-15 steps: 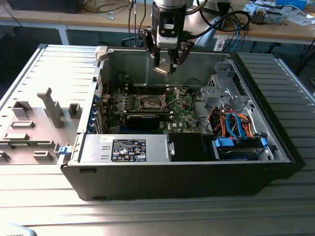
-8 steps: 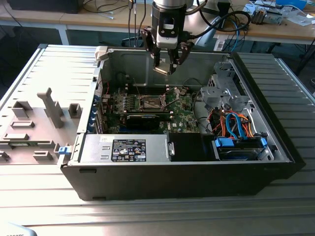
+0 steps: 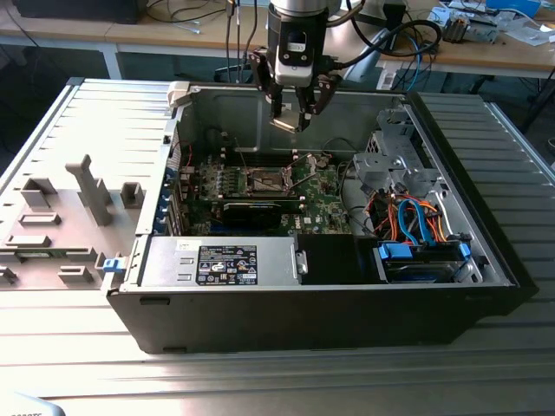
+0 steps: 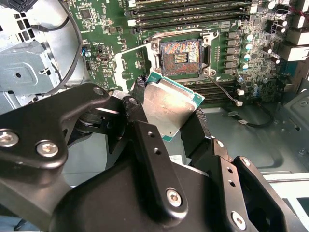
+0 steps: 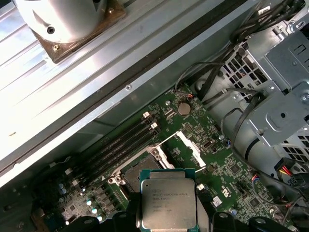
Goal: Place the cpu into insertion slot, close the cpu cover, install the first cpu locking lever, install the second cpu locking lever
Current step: 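Place the cpu into insertion slot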
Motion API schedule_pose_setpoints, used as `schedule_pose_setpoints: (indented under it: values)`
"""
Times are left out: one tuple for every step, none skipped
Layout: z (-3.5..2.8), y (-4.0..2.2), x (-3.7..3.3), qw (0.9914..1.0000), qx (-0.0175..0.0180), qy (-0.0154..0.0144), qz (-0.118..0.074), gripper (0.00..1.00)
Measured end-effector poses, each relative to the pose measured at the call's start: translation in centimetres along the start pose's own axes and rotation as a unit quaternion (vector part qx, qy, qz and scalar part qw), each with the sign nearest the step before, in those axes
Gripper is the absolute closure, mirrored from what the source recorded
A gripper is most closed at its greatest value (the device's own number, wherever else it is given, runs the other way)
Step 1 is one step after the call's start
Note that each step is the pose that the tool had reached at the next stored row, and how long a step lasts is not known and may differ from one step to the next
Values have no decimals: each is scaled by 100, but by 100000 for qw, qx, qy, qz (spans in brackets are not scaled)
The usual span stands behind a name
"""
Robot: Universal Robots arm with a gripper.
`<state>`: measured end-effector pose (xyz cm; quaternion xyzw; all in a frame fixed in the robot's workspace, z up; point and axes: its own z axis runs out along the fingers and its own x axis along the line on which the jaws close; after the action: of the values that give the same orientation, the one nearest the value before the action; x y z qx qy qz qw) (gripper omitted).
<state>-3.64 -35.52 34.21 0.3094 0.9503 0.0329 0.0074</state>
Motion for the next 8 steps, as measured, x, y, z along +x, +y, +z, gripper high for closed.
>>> schedule_pose_setpoints:
  values:
    - [1,0,0,100000,-5,-3,30,46]
    - [1,0,0,100000,-5,-2,60,46]
    - [1,0,0,100000,-6,-6,94,46]
    - [2,0,0,100000,-4,-10,178,46]
    - [3,0,0,100000,-6,-17,257,46]
    - [4,0,0,100000,-2,-18,303,46]
    - [4,0,0,99999,-5,-24,343,46]
    - [5,0,0,99999,-6,-26,413,46]
